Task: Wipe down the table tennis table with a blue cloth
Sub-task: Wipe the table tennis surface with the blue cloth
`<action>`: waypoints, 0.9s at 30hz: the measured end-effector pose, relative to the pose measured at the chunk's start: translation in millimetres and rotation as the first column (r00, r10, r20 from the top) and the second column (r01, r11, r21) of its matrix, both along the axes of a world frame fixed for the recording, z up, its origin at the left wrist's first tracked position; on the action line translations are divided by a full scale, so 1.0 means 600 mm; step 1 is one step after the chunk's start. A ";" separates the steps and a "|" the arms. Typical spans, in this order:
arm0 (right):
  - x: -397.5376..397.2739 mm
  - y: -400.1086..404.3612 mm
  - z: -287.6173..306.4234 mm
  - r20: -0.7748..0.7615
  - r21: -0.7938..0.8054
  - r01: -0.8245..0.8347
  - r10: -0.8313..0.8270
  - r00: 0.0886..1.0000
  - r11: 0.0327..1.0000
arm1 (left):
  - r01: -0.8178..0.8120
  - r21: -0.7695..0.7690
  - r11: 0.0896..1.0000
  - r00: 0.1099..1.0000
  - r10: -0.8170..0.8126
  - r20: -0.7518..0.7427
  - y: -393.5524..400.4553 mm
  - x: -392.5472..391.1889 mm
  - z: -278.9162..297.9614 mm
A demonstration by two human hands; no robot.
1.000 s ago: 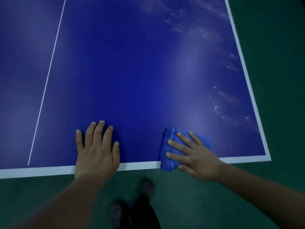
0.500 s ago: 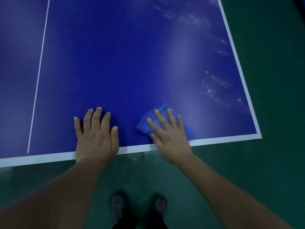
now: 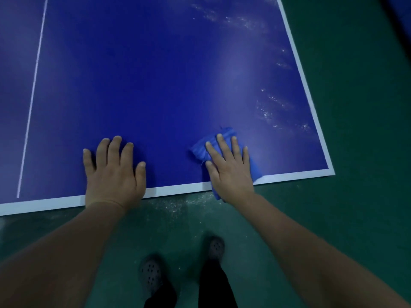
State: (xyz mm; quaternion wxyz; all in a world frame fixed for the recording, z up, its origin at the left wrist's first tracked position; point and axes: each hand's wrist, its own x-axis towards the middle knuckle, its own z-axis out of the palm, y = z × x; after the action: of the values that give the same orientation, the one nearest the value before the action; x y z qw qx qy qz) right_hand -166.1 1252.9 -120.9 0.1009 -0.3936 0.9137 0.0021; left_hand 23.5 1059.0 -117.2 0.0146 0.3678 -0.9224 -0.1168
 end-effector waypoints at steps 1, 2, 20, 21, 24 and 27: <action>-0.020 0.017 0.003 0.017 0.011 -0.035 0.035 0.999 0.999 | 0.002 -0.002 1.000 1.000 -0.002 0.003 0.000 0.000 0.000; -0.045 0.038 0.006 0.011 0.028 -0.014 0.013 1.000 1.000 | -0.001 -0.006 1.000 1.000 0.001 0.010 0.000 -0.001 0.000; -0.350 0.201 0.004 -0.085 -0.024 0.348 -0.348 0.934 0.937 | 0.086 0.003 0.996 0.994 -0.085 -0.075 0.246 -0.219 0.010; -0.369 0.229 0.009 -0.051 -0.044 0.427 -0.429 0.902 0.903 | 0.100 -0.006 0.995 0.994 -0.100 -0.038 0.248 -0.223 0.005; -0.328 0.246 -0.004 -0.084 -0.073 0.442 -0.447 0.891 0.894 | 0.101 -0.031 0.994 0.995 -0.100 0.024 0.249 -0.228 -0.005; -0.236 0.246 -0.013 -0.122 -0.059 0.090 -0.097 0.988 0.994 | 0.086 -0.041 0.995 0.996 -0.084 0.037 0.250 -0.229 -0.007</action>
State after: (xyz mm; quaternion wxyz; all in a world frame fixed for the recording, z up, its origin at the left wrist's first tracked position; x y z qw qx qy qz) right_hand -307.7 1400.5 -128.5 0.0330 -0.3518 0.9355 -0.0026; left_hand -113.8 1208.8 -121.2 0.0012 0.3299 -0.9396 -0.0913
